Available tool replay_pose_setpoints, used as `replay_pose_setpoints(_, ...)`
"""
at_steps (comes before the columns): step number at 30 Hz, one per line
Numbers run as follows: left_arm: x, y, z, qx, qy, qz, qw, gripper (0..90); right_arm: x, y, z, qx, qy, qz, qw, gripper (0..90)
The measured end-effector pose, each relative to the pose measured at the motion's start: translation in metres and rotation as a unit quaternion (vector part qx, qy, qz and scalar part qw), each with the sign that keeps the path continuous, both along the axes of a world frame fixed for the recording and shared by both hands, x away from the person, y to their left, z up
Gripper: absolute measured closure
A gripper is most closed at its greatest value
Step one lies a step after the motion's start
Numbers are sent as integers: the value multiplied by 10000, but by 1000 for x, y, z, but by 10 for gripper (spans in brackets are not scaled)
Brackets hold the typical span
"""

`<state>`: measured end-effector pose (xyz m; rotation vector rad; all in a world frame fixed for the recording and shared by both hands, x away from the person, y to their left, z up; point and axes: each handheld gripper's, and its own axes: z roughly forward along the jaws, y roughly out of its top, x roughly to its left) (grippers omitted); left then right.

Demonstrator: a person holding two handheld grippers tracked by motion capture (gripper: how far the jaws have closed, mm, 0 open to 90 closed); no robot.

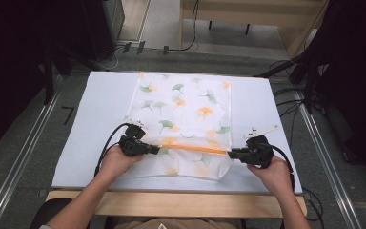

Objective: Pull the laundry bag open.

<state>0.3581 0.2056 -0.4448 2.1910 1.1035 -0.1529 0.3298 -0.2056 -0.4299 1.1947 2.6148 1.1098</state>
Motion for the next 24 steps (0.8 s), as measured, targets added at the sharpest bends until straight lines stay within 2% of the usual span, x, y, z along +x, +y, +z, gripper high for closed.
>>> replay_pose_setpoints(6,-3,19,1,24,109,144,9998,900,2,0,0,-6,21,-10,10000,835)
replay_pose_setpoints(9,-5,28,4,-88,89,227,9997,900,4,1,-1,-15,48,28,10000,835)
replay_pose_setpoints(12,-6,30,5,-116,86,303,9994,900,5,4,0,-17,33,68,10000,835)
replay_pose_setpoints(24,-7,29,5,-135,72,295,9994,900,9,4,-1,-17,58,43,10000,835)
